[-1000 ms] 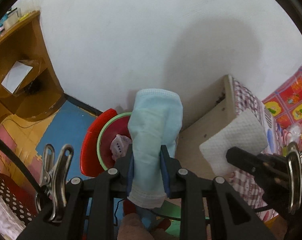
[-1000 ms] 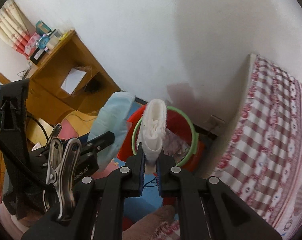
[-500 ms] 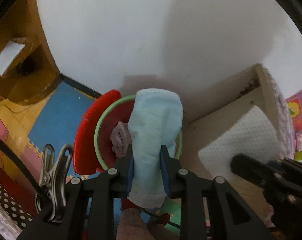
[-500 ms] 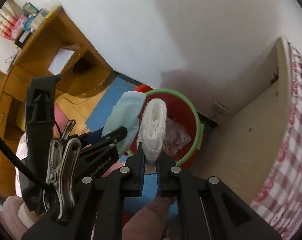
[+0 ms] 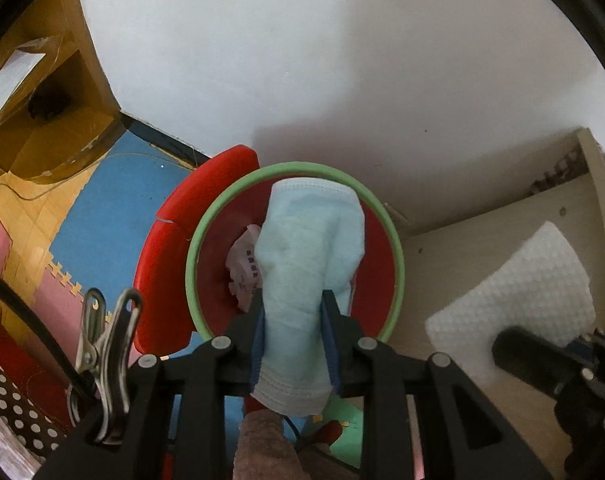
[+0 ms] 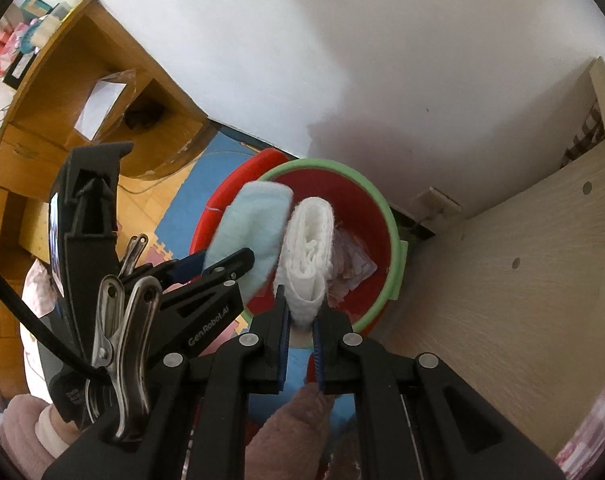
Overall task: Collect trash
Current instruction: 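Lower the light blue pad in the left gripper over the red bucket, then open the left gripper to drop the blue pad into the bucket, then move the right gripper holding the white cloth over the bucket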
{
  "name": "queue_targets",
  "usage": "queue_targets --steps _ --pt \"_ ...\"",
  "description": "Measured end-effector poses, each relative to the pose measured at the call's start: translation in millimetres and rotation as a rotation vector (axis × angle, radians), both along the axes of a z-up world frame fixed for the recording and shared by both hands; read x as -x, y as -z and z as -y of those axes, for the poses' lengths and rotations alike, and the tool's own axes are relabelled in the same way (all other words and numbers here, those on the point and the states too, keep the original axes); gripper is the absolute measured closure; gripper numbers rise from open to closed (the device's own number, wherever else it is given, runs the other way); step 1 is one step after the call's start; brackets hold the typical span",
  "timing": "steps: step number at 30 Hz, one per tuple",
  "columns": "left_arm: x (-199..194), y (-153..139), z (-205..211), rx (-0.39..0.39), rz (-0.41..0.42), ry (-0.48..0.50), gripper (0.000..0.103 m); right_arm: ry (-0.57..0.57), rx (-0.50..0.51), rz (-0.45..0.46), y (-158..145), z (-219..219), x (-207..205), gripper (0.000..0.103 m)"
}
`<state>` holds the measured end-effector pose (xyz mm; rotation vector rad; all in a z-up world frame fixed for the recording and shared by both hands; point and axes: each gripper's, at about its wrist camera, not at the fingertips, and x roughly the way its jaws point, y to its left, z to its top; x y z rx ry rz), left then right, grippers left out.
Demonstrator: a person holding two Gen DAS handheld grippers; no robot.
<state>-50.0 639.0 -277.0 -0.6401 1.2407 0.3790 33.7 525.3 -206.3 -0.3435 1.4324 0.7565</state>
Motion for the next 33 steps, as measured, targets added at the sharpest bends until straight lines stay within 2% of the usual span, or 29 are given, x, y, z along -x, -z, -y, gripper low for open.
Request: queue_targets --steps 4,6,14,21,33 --pt "-6 8 -1 0.017 -0.018 0.006 0.069 0.004 0.008 -0.007 6 -2 -2 0.092" --pt "-8 13 -3 0.014 -0.033 0.007 0.06 0.006 0.009 -0.012 9 -3 -3 0.092" --pt "-7 17 -7 0.014 -0.062 0.004 0.059 0.009 0.01 -0.017 11 -2 -8 0.092" --pt "-2 10 -11 0.012 -0.063 -0.026 0.059 0.05 0.023 -0.022 12 4 -12 0.075" --pt "1 -3 -9 0.002 -0.047 -0.021 0.059 0.066 0.001 -0.017 6 12 -12 0.07"
